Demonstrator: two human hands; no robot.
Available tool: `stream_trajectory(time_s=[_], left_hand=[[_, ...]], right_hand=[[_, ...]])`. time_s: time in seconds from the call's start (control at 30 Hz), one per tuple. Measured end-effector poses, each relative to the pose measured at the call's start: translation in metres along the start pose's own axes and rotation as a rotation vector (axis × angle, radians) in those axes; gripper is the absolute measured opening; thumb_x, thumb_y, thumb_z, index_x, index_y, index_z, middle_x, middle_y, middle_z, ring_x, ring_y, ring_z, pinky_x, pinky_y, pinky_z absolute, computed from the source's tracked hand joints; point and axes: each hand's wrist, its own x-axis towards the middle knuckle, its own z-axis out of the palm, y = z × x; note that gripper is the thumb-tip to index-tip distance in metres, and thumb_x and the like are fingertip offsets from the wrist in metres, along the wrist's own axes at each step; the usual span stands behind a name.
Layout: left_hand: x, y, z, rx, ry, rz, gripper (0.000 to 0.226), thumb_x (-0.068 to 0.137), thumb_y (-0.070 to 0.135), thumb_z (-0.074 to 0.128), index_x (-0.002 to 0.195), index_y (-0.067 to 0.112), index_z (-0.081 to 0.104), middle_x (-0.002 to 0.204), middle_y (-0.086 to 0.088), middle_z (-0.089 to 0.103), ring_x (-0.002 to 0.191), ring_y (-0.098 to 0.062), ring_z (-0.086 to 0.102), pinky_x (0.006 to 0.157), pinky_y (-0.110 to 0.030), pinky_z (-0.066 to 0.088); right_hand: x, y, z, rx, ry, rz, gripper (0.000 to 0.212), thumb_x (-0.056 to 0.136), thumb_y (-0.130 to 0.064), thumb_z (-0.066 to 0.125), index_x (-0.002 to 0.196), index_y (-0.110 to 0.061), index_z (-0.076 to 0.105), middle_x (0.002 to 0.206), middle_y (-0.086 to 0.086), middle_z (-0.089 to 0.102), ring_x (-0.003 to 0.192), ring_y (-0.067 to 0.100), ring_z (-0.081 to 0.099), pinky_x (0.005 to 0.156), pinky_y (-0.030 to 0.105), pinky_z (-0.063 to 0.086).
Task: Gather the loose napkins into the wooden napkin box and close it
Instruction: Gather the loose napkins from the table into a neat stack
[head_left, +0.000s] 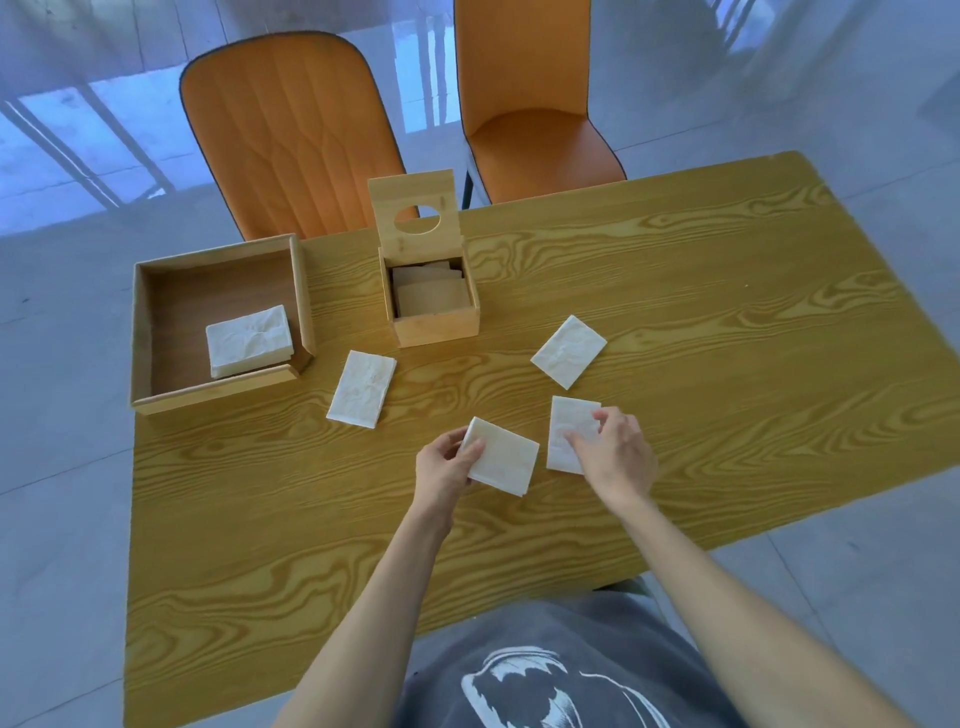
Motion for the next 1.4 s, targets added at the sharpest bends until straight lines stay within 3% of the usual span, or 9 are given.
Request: stream_trajectory(time_s=[0.27,0.43,0.53,0.63,0.73,0.9,1.07,1.23,1.4], left_hand=[[0.003,0.001,-0.001,-0.071,0.002,-0.069,0.025,0.097,0.012,0.056,0.122,0.016,0.061,0.110,-0.006,0.070,0.099,-0.018,0.068,0.077,-0.031,0.058],[0.002,0.004,-0.001,-0.068,0.014,-0.067,0.024,0.098,0.015,0.054,0.121,0.017,0.061,0.105,-0.003,0.070,0.093,-0.014,0.069,0.070,-0.027,0.058],[0.001,0.005,-0.001,-0.062,0.017,-0.070,0.022,0.099,0.019,0.053,0.118,0.017,0.064,0.102,-0.002,0.070,0.090,-0.013,0.068,0.066,-0.024,0.058],[0.002,0.007,-0.001,-0.060,0.026,-0.084,0.019,0.099,0.025,0.052,0.103,0.024,0.071,0.097,0.001,0.071,0.089,-0.013,0.068,0.063,-0.024,0.057],[0.002,0.009,-0.002,-0.052,0.020,-0.099,0.028,0.100,0.033,0.049,0.090,0.029,0.075,0.092,0.002,0.074,0.086,-0.014,0.070,0.064,-0.026,0.056],[0.003,0.010,-0.003,-0.028,0.006,-0.108,0.032,0.099,0.043,0.048,0.096,0.028,0.076,0.095,0.001,0.076,0.091,-0.016,0.070,0.066,-0.026,0.056],[0.003,0.006,-0.003,-0.015,-0.012,-0.051,0.033,0.087,0.033,0.072,0.116,0.019,0.067,0.098,-0.002,0.076,0.090,-0.016,0.073,0.069,-0.028,0.060],[0.009,0.005,-0.001,0.017,0.027,-0.040,0.028,0.088,0.017,0.071,0.115,0.018,0.064,0.103,-0.006,0.074,0.096,-0.020,0.070,0.079,-0.033,0.059],[0.017,0.007,0.002,-0.004,0.073,-0.038,0.028,0.089,0.016,0.069,0.117,0.016,0.063,0.107,-0.008,0.072,0.099,-0.021,0.067,0.084,-0.037,0.057]], right_hand=[[0.010,0.004,0.000,-0.001,-0.099,0.145,0.051,0.081,-0.054,0.070,0.111,-0.013,0.062,0.115,0.009,0.058,0.101,0.028,0.060,0.071,0.034,0.043],[0.015,0.006,-0.001,0.195,-0.082,0.018,0.025,0.086,-0.029,0.070,0.107,-0.014,0.067,0.102,0.003,0.072,0.085,0.018,0.061,0.070,0.032,0.049],[0.021,0.008,-0.006,0.402,-0.105,-0.133,0.022,0.090,-0.024,0.068,0.110,-0.013,0.070,0.101,0.000,0.073,0.088,0.010,0.064,0.074,0.021,0.049],[0.027,0.004,-0.011,0.560,-0.247,-0.213,0.021,0.090,-0.026,0.068,0.109,-0.018,0.072,0.099,-0.005,0.075,0.090,0.009,0.069,0.078,0.024,0.054],[0.030,-0.007,-0.009,0.630,-0.542,-0.266,0.019,0.088,-0.024,0.071,0.107,-0.018,0.072,0.094,-0.002,0.076,0.090,0.013,0.072,0.076,0.028,0.057],[0.028,-0.027,0.008,0.506,-0.763,-0.342,0.019,0.087,-0.024,0.073,0.105,-0.017,0.072,0.093,-0.001,0.076,0.084,0.008,0.070,0.071,0.022,0.055],[0.028,-0.035,0.021,0.330,-0.652,-0.406,0.019,0.086,-0.030,0.073,0.102,-0.021,0.074,0.091,-0.006,0.073,0.085,0.007,0.067,0.074,0.026,0.051],[0.032,-0.042,0.019,0.106,-0.475,-0.527,0.023,0.083,-0.041,0.072,0.100,-0.026,0.073,0.093,-0.011,0.072,0.085,0.006,0.066,0.076,0.029,0.054],[0.076,-0.058,-0.007,-0.145,-0.274,-0.681,0.021,0.093,-0.020,0.062,0.112,-0.021,0.070,0.115,0.000,0.067,0.106,0.019,0.064,0.085,0.039,0.054]])
